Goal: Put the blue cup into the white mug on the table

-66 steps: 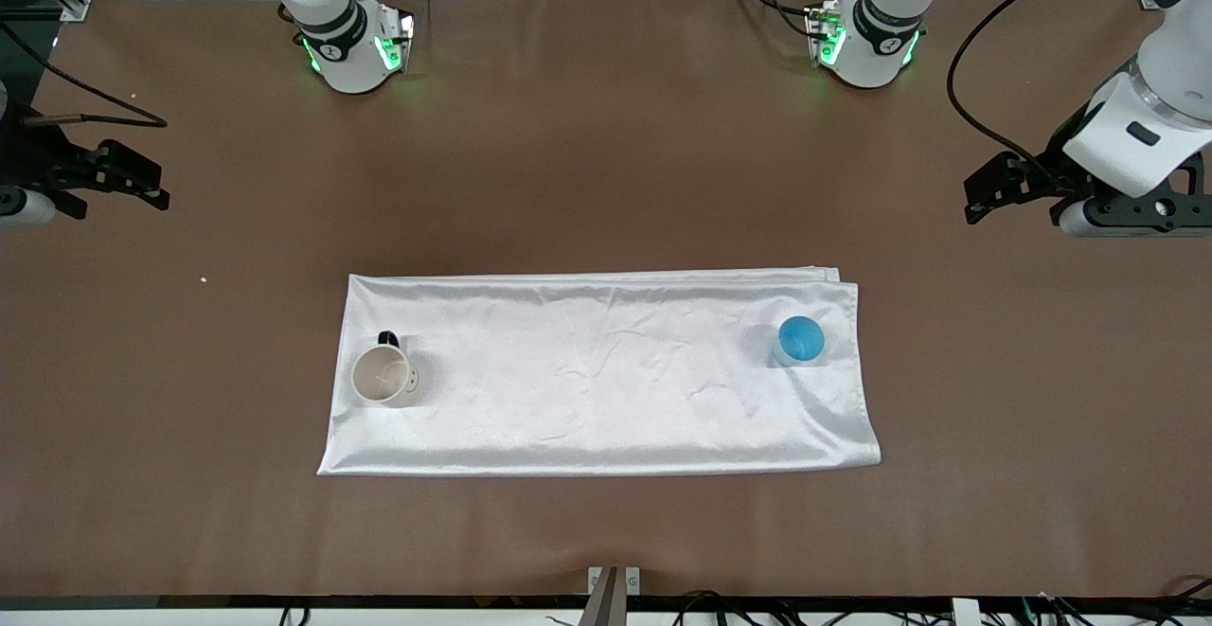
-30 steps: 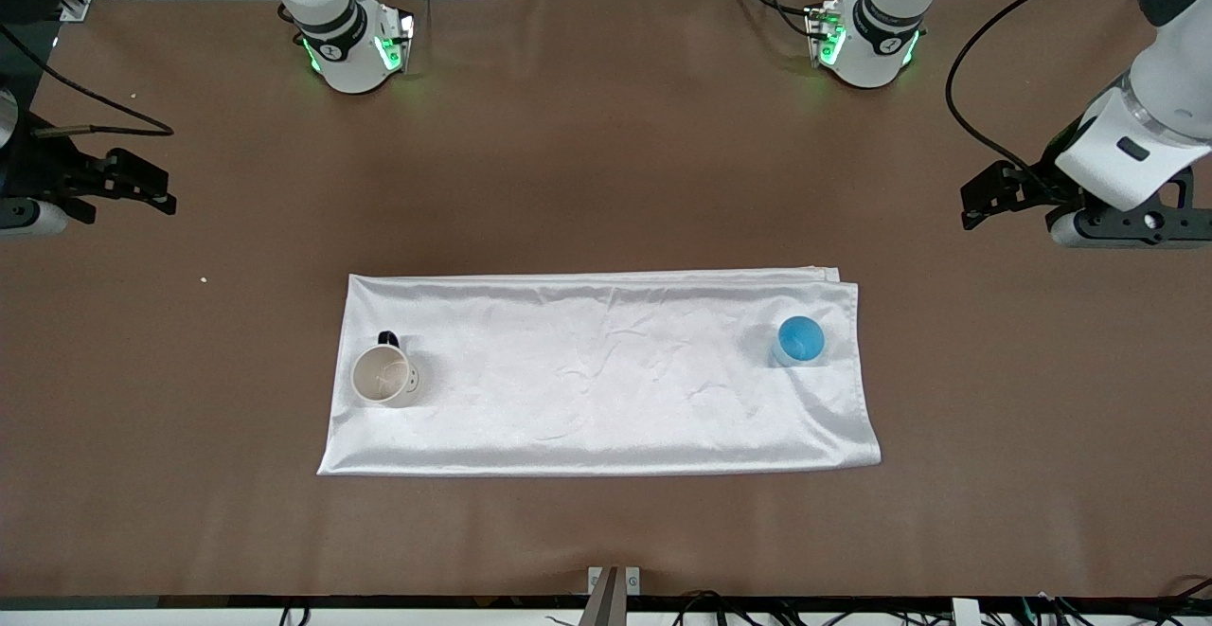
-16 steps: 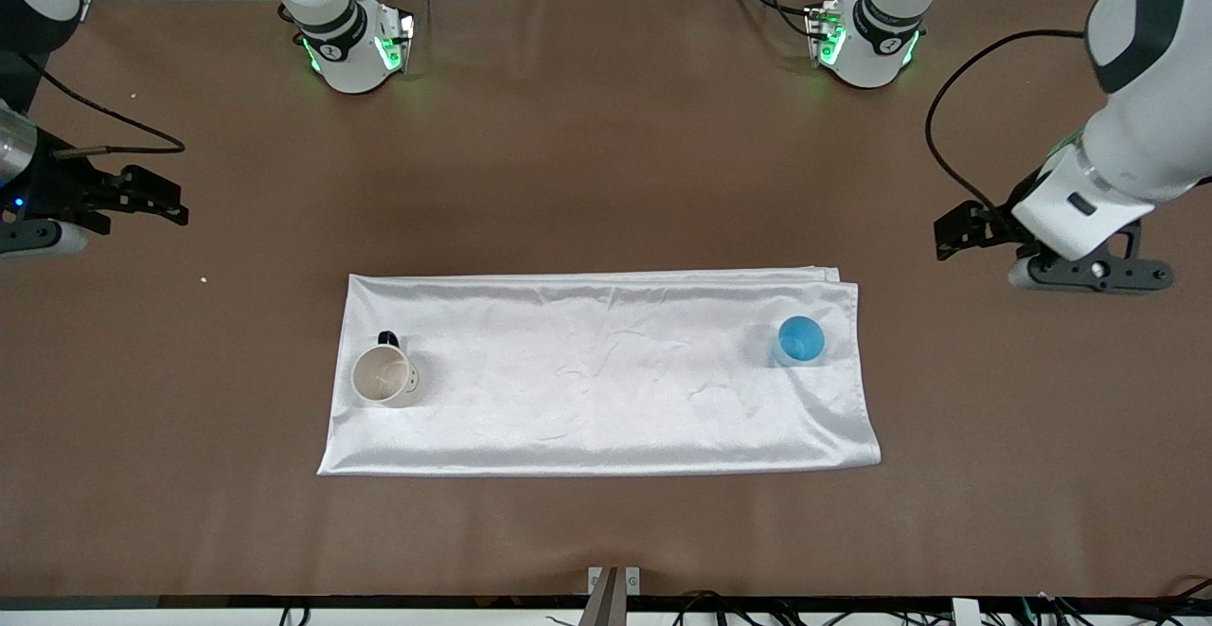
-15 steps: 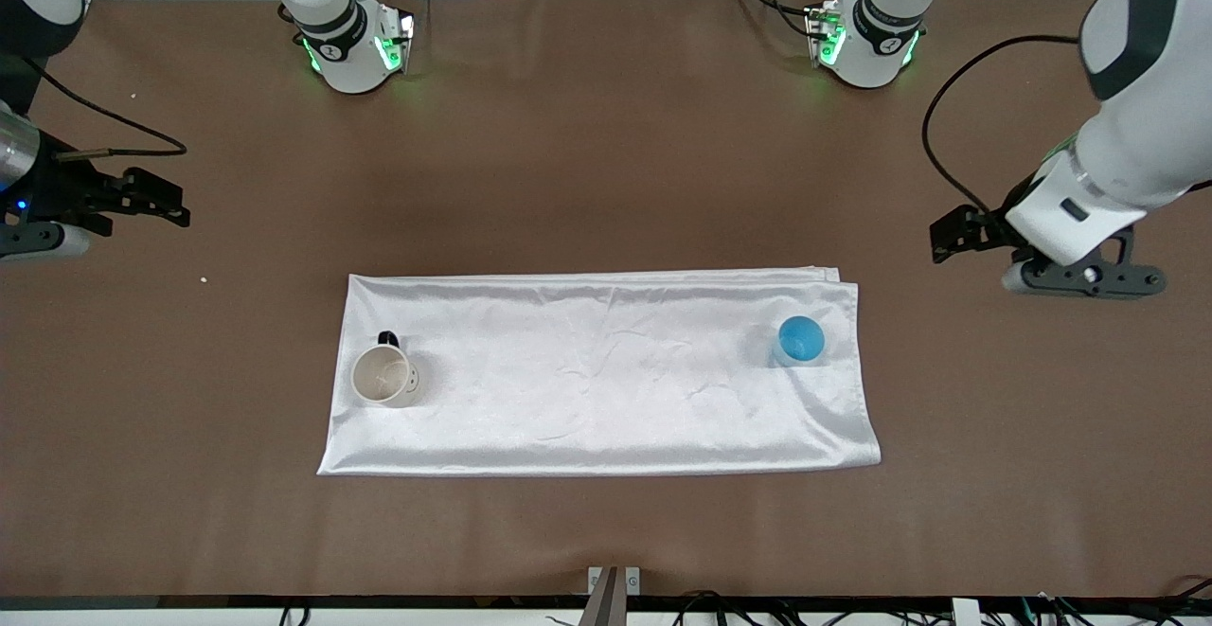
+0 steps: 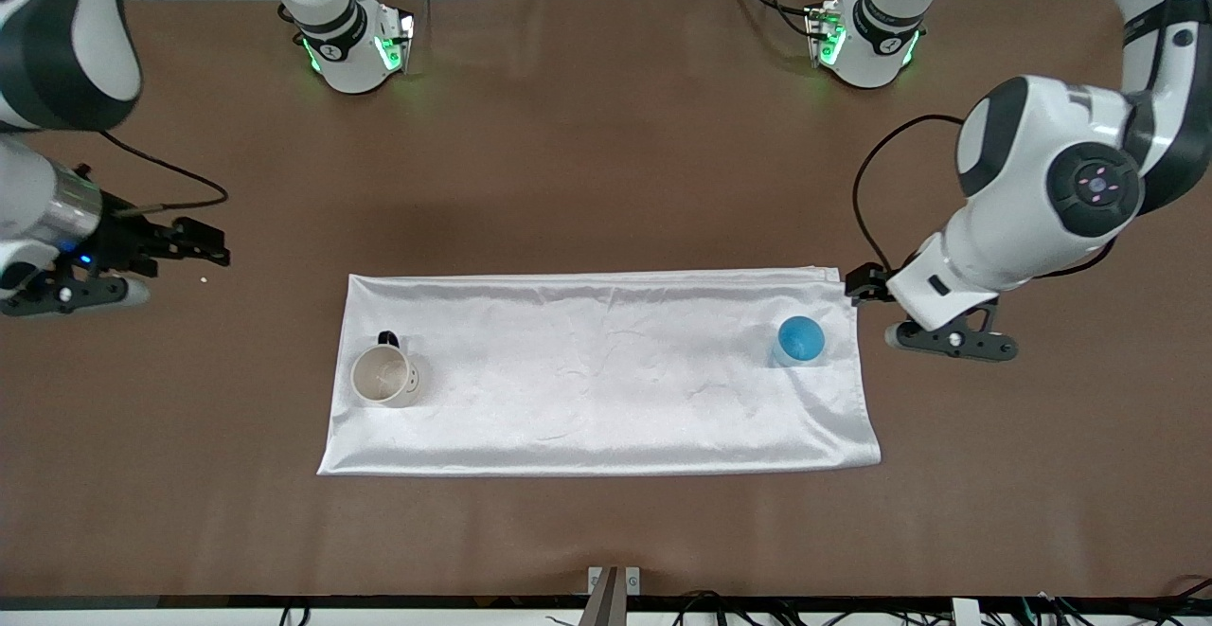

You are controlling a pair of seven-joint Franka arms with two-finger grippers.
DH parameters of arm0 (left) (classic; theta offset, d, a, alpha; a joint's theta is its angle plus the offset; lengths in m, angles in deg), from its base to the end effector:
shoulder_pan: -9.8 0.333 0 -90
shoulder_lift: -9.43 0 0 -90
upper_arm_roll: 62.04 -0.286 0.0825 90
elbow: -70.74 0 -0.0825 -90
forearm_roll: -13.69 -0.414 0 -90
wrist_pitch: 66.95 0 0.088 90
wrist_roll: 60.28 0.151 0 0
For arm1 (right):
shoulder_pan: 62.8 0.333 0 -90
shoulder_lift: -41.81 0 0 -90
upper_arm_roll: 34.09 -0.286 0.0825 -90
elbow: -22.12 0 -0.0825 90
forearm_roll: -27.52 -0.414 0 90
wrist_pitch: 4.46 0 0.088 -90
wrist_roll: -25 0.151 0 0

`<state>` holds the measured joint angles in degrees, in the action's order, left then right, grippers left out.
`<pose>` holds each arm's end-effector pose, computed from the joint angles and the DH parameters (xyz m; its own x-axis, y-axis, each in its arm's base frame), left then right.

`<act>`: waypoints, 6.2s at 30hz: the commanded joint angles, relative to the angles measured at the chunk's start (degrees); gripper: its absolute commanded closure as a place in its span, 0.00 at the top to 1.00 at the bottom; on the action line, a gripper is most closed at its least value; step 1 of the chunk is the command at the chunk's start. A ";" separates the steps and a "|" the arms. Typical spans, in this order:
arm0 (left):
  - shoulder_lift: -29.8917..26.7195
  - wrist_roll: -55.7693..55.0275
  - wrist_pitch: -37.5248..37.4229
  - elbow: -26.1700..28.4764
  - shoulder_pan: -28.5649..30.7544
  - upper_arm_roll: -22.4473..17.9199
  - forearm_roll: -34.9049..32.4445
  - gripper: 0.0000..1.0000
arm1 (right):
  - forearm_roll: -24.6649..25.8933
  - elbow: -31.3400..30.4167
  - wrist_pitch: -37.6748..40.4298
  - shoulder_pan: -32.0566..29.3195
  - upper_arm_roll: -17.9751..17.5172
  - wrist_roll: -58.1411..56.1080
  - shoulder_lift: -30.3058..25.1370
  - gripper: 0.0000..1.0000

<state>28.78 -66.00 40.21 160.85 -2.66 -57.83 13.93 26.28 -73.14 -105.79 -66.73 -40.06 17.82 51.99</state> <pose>0.6449 -0.1900 0.3615 0.9818 -0.1854 -0.0419 -0.1845 -0.9825 0.0242 0.6292 0.0227 0.4130 0.9857 0.1555 -0.0654 0.1526 -0.9871 -0.0478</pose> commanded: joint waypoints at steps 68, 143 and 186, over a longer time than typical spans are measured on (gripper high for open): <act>15.80 -8.86 11.24 -0.55 -7.23 0.17 -2.71 1.00 | 6.95 -14.69 -47.38 9.12 0.52 -2.49 21.19 0.00; 5.97 -15.37 2.54 -0.20 -7.93 -0.35 -6.93 0.00 | 8.18 -35.07 -49.05 48.93 -2.82 74.06 4.32 0.00; 0.51 -19.50 -3.53 -0.11 -8.28 0.17 -6.93 0.01 | 21.80 -34.02 -45.19 54.56 -2.82 97.35 6.52 1.00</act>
<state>29.43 -83.87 36.67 160.75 -10.64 -57.88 8.68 46.55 -108.11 -153.86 -11.93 -43.13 114.42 60.59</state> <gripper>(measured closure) 0.960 0.216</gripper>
